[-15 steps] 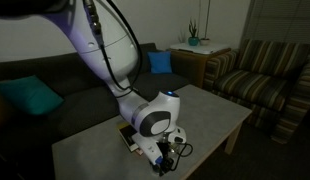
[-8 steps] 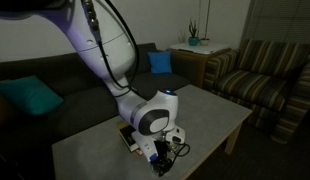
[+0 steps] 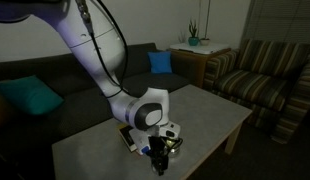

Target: Put the silver lid on top of the silver tin

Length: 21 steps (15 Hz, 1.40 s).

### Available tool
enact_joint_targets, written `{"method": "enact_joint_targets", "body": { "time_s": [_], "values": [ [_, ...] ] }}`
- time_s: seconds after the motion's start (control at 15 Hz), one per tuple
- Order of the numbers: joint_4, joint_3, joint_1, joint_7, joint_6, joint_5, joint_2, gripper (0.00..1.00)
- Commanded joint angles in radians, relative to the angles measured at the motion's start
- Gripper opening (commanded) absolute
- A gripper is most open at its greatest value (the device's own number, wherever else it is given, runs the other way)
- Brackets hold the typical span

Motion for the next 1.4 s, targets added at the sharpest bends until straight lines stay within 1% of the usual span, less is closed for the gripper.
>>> {"method": "enact_joint_targets", "body": {
  "time_s": [0.0, 0.27, 0.47, 0.6, 0.8, 0.93, 1.07, 1.27, 1.33],
  "values": [
    [-0.049, -0.070, 0.062, 0.087, 0.049, -0.004, 0.008, 0.44],
    [-0.096, -0.127, 0.115, 0.167, 0.093, -0.006, 0.002, 0.44],
    [-0.176, -0.179, 0.161, 0.220, 0.154, -0.007, -0.021, 0.44],
    [-0.236, -0.210, 0.187, 0.236, 0.209, -0.007, -0.038, 0.44],
    [-0.305, -0.262, 0.237, 0.259, 0.281, 0.025, -0.046, 0.44],
    [-0.356, -0.287, 0.265, 0.287, 0.362, 0.045, -0.056, 0.44],
    [-0.405, -0.280, 0.264, 0.277, 0.426, 0.080, -0.086, 0.44],
    [-0.471, -0.236, 0.232, 0.229, 0.500, 0.136, -0.147, 0.44],
    [-0.490, -0.212, 0.212, 0.219, 0.519, 0.157, -0.174, 0.44]
  ]
}}
